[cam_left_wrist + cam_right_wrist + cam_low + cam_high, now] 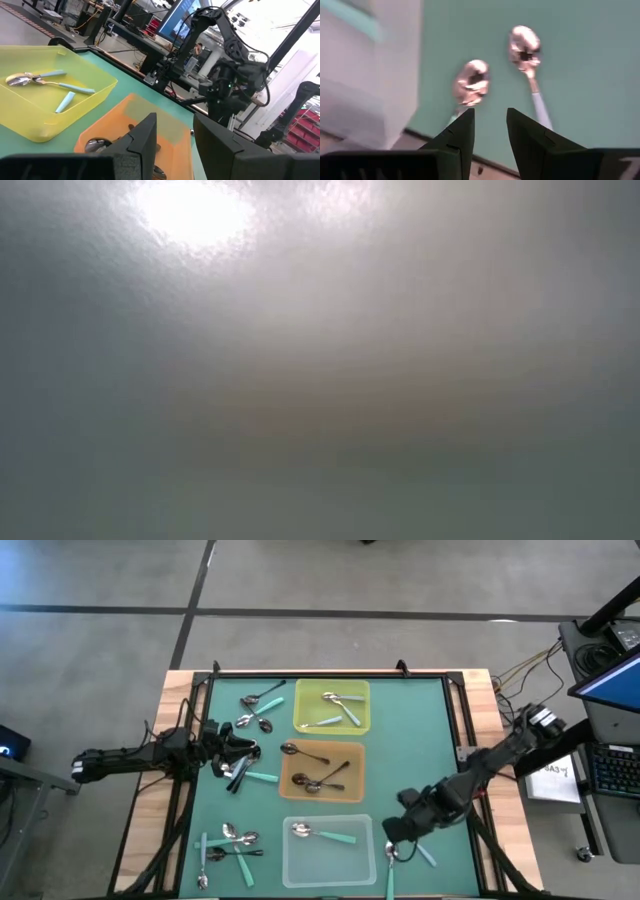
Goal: Sort silverware by color (type)
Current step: Put the blue spoon into the yellow bin
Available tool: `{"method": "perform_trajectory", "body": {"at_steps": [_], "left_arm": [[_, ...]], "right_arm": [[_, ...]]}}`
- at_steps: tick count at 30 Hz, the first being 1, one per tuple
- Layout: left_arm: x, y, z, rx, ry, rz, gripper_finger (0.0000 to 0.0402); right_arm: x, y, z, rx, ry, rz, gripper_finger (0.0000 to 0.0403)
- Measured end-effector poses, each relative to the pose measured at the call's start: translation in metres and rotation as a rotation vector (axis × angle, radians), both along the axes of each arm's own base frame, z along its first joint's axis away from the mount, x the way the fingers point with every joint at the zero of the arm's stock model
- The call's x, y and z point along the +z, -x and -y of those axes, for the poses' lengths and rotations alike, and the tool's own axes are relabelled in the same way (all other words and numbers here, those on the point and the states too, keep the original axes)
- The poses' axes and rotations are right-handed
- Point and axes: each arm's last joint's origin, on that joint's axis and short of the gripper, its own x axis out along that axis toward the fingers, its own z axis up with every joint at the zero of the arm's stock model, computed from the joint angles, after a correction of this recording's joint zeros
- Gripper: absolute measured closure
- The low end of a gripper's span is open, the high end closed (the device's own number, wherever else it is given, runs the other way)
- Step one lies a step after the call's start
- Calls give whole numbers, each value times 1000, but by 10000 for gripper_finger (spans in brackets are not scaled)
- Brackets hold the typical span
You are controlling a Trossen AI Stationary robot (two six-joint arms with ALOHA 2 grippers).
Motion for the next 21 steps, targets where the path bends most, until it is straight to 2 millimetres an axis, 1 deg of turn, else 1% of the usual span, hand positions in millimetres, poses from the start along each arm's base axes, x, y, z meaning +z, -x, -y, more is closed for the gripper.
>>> {"method": "perform_trajectory", "body": {"at_steps": [5,13,18,21], "left_arm": [[0,0,0,0,0,1,290],[0,0,0,0,0,1,290],[0,0,0,0,0,0,290],[0,0,0,0,0,1,290]], "right_arm": [[-20,-5,-8,38,46,-50,300],[-56,-12,-14,175,141,-124,302],[-71,-14,-15,181,183,-185,310],[-76,-14,-15,182,195,-203,316]]}}
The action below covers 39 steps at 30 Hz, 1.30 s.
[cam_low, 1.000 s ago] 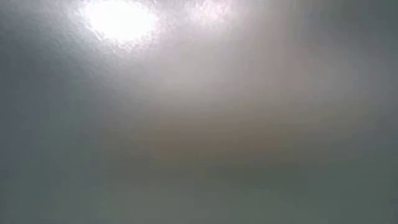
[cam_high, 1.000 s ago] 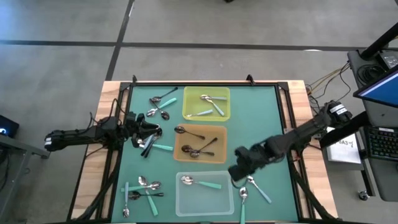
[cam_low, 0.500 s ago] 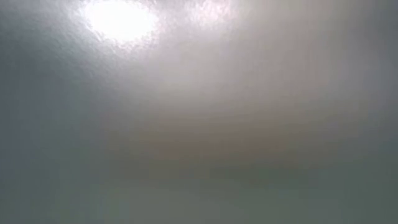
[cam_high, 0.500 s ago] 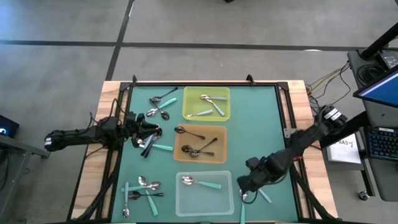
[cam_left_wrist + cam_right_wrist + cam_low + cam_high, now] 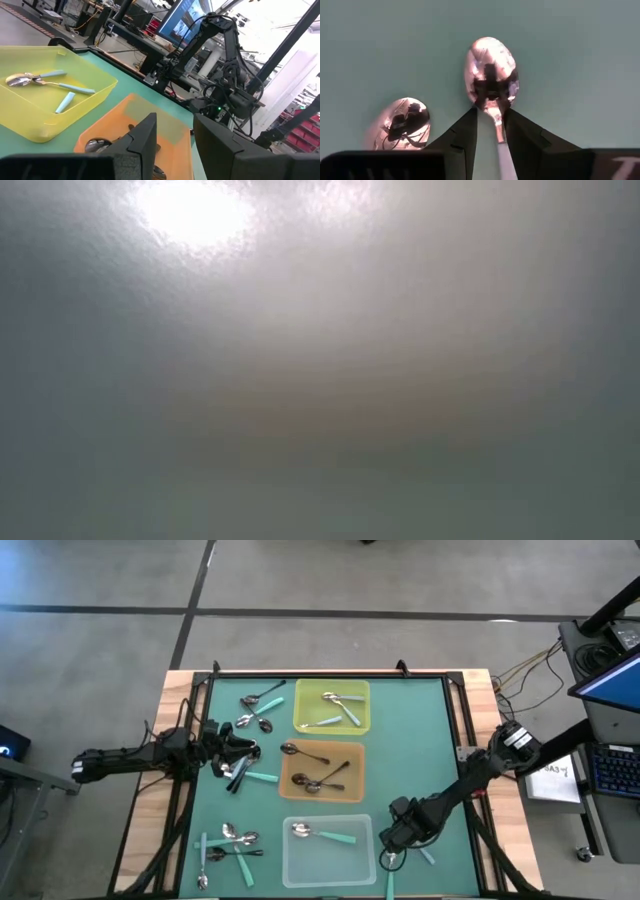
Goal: Sort silverware by color (type)
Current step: Put the blue spoon into the yellow bin
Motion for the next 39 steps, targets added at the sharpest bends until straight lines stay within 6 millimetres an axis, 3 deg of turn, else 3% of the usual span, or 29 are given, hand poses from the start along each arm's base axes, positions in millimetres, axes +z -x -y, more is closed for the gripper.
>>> {"method": "perform_trajectory", "body": {"at_steps": [4,10,16,19,29,35,39], "left_arm": [[0,0,0,0,0,-1,290],[0,0,0,0,0,0,290],[0,0,0,0,0,0,290],[0,0,0,0,0,-1,290],[0,0,0,0,0,-1,290],[0,0,0,0,0,-2,290],[0,0,0,0,0,-1,290]], "right_arm": [[-8,0,0,-4,13,-28,332],[-4,0,0,-44,9,-23,387],[12,3,11,-117,66,36,392],[32,-3,23,-190,146,207,393],[100,-24,92,-242,584,746,393],[127,-58,146,-80,744,915,393],[136,-69,188,-20,888,931,393]]}}
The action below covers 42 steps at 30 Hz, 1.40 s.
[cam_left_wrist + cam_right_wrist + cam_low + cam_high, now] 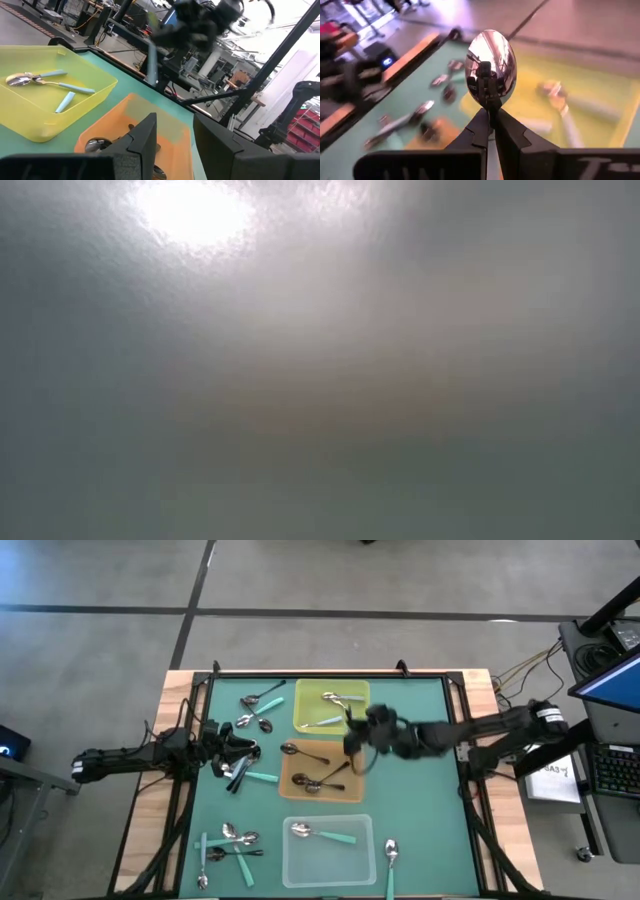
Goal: Sort silverware by color (type)
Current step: Put the blue spoon into the yellow bin, then put the green spoon into the transparent bin
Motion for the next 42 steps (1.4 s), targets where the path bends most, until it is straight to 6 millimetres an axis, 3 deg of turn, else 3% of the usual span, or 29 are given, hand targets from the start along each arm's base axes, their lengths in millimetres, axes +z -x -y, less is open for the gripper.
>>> {"method": "perform_trajectory", "body": {"at_steps": [5,9,15,21,28,33,37,42], "left_arm": [[0,0,0,0,0,0,290],[0,0,0,0,0,0,290],[0,0,0,0,0,0,290],[0,0,0,0,0,0,290],[0,0,0,0,0,0,290],[0,0,0,0,0,0,290],[0,0,0,0,0,0,290],[0,0,0,0,0,0,290]], "right_arm": [[-2,1,52,-58,155,-134,393],[-10,2,80,21,193,-243,393],[-25,0,102,105,189,-325,390],[-29,2,112,87,176,-338,356],[-14,1,113,134,109,-253,293],[6,1,104,172,-185,-206,271],[8,4,85,190,-398,-285,271],[2,11,44,135,-586,-415,285]]}}
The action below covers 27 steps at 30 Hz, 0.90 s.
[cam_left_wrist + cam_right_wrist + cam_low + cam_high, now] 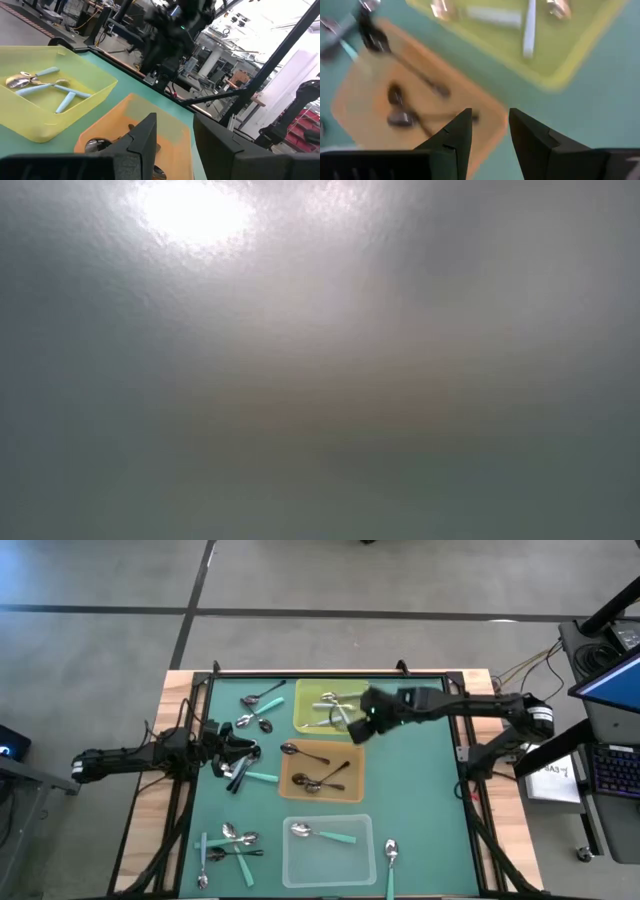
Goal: Sort silverware by color (type)
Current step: Put the green spoon into the transparent bin
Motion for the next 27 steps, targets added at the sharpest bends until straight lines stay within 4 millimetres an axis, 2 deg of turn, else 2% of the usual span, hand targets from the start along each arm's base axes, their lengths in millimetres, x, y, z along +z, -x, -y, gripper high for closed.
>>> {"method": "perform_trajectory", "body": {"at_steps": [6,10,19,23,27], "left_arm": [[0,0,0,1,0,0,290],[0,0,0,0,0,0,290],[0,0,0,0,0,0,290],[0,0,0,1,0,0,290],[0,0,0,1,0,0,290]], "right_arm": [[-2,0,-63,-42,-131,-39,300],[-4,4,-103,-93,-151,-36,300],[-8,31,-186,-203,-301,-74,300],[-17,44,-217,-278,-361,-113,299],[-34,50,-242,-358,-397,-191,299]]}}
